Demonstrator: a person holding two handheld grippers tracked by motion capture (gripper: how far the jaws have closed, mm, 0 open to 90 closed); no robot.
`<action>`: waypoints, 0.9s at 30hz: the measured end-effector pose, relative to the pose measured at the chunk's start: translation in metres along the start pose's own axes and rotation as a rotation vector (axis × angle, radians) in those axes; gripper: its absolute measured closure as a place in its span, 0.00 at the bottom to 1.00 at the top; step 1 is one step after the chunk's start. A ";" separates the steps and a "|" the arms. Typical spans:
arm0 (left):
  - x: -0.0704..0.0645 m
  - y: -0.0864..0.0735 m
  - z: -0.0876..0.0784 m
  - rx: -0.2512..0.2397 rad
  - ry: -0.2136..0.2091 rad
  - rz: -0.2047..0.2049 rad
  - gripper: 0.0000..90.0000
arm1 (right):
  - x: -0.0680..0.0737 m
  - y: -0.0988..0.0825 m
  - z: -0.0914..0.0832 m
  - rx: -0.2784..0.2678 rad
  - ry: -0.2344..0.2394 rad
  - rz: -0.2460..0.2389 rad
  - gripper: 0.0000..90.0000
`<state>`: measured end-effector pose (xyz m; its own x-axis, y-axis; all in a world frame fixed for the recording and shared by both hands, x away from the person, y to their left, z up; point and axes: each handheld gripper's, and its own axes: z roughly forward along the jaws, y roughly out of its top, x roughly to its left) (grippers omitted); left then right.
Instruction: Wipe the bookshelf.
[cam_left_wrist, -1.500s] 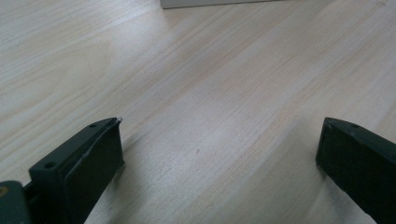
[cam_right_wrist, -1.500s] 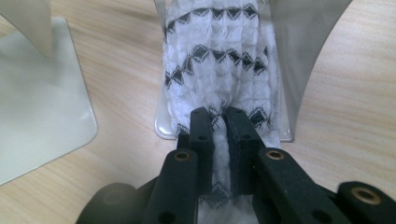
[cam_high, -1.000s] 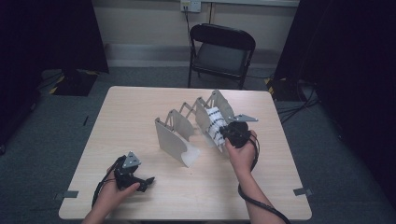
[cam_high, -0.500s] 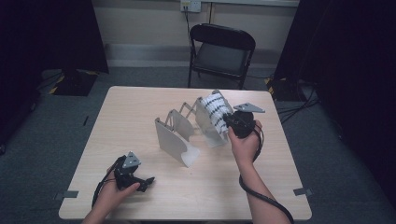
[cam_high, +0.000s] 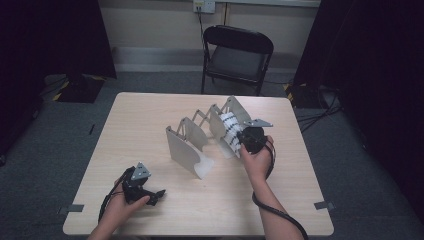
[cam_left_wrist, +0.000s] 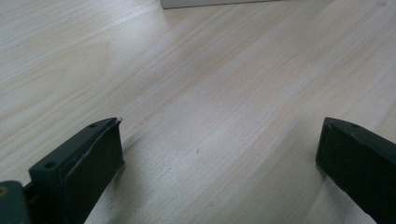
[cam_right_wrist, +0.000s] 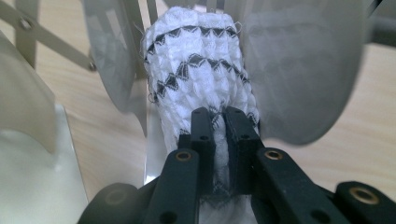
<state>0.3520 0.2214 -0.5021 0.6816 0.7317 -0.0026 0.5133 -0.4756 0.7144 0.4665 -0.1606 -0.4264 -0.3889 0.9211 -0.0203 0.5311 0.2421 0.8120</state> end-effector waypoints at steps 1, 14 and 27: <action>0.000 0.000 0.000 0.000 0.000 0.000 0.00 | -0.001 -0.005 0.004 0.010 0.001 0.007 0.92; 0.000 0.000 0.000 0.000 0.000 -0.002 0.00 | -0.004 -0.036 0.025 0.095 0.000 0.011 0.92; 0.000 0.000 -0.001 0.002 0.005 0.006 0.00 | -0.018 -0.051 0.024 0.111 -0.020 0.052 0.92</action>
<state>0.3518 0.2220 -0.5018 0.6824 0.7310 0.0053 0.5099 -0.4812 0.7130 0.4645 -0.1825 -0.4818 -0.3436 0.9391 0.0076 0.6309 0.2248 0.7426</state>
